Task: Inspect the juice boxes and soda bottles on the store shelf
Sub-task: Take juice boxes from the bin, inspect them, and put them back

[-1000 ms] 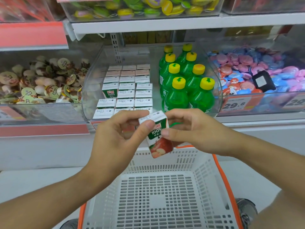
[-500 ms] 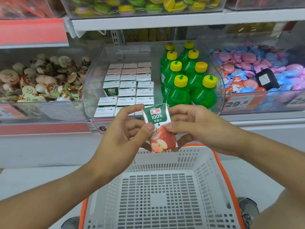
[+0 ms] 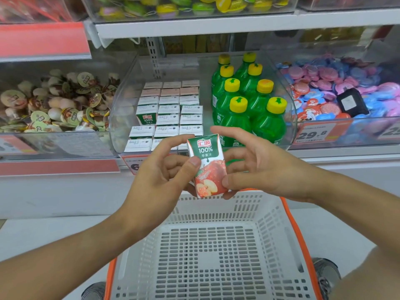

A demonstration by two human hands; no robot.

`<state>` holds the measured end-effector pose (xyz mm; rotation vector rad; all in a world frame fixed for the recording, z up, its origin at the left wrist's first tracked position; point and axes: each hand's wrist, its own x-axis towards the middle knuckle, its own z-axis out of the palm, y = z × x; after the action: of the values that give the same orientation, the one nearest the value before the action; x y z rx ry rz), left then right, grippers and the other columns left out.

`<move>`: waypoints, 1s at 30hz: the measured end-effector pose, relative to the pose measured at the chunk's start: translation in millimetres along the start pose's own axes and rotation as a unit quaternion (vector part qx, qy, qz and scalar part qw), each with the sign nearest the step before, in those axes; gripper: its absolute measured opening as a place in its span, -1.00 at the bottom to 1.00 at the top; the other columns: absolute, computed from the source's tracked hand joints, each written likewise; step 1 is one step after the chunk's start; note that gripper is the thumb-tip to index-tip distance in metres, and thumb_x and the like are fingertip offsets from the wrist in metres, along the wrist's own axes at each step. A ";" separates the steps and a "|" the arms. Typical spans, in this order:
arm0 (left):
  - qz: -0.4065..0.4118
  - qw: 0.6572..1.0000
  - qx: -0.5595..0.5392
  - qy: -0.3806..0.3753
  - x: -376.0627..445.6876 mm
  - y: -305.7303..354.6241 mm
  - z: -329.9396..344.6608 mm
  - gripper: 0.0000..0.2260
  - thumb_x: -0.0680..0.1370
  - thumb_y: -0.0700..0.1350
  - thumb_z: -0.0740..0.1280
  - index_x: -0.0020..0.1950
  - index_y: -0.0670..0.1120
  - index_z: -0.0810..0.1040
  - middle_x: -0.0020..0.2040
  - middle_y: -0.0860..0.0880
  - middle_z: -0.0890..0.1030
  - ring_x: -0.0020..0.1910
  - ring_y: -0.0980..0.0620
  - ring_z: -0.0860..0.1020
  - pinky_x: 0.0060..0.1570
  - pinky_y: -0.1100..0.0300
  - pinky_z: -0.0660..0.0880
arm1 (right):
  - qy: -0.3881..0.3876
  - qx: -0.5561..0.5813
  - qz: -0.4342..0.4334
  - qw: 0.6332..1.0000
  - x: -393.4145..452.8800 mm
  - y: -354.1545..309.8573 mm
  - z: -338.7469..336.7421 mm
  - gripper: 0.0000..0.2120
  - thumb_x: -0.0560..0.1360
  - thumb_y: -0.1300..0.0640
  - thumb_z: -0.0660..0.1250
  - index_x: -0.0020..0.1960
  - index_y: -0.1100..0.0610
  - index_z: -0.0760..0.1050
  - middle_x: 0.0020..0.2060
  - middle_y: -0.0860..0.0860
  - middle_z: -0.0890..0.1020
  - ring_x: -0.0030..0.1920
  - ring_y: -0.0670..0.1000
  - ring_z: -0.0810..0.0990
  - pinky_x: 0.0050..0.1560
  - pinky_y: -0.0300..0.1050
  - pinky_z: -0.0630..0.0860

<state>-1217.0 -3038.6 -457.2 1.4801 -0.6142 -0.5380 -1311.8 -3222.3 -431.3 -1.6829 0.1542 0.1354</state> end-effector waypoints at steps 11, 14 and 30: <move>0.021 1.000 0.011 0.017 1.0 0.5 0.7 -0.61 0.44 -0.05 0.44 0.22 -0.09 0.48 -0.27 -0.20 0.64 -0.36 -0.20 0.64 -0.33 -0.01 0.62 | 0.049 -0.073 -0.031 0.996 -3.8 -3.5 16.7 -0.21 0.31 -0.04 0.53 0.47 -0.19 0.30 0.09 -0.15 0.59 0.00 0.06 0.72 -0.09 0.10 0.70; 0.041 0.999 0.024 0.023 0.4 2.8 0.3 -0.77 0.48 -0.08 0.38 0.11 -0.05 0.55 -0.31 -0.23 0.62 -0.43 -0.16 0.62 -0.41 0.04 0.61 | 0.056 -0.054 -0.018 0.997 -2.8 -3.8 17.0 -0.36 0.41 0.08 0.51 0.43 -0.11 0.35 0.09 0.02 0.60 -0.05 0.16 0.72 -0.13 0.07 0.70; 0.050 0.996 0.020 0.067 -3.5 7.8 -0.4 -0.89 0.49 -0.23 0.41 -0.04 -0.24 0.59 -0.38 -0.21 0.62 -0.49 -0.13 0.60 -0.52 0.11 0.56 | -0.084 -0.085 0.014 0.993 -1.0 0.4 4.1 -0.05 0.38 0.26 0.53 0.59 -0.15 0.12 0.29 0.11 0.56 0.21 0.14 0.63 0.26 0.19 0.56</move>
<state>-1219.6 -3035.7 -449.6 1.5009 -0.5924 -0.3470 -1312.9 -3218.2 -431.9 -1.8314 0.0401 0.3170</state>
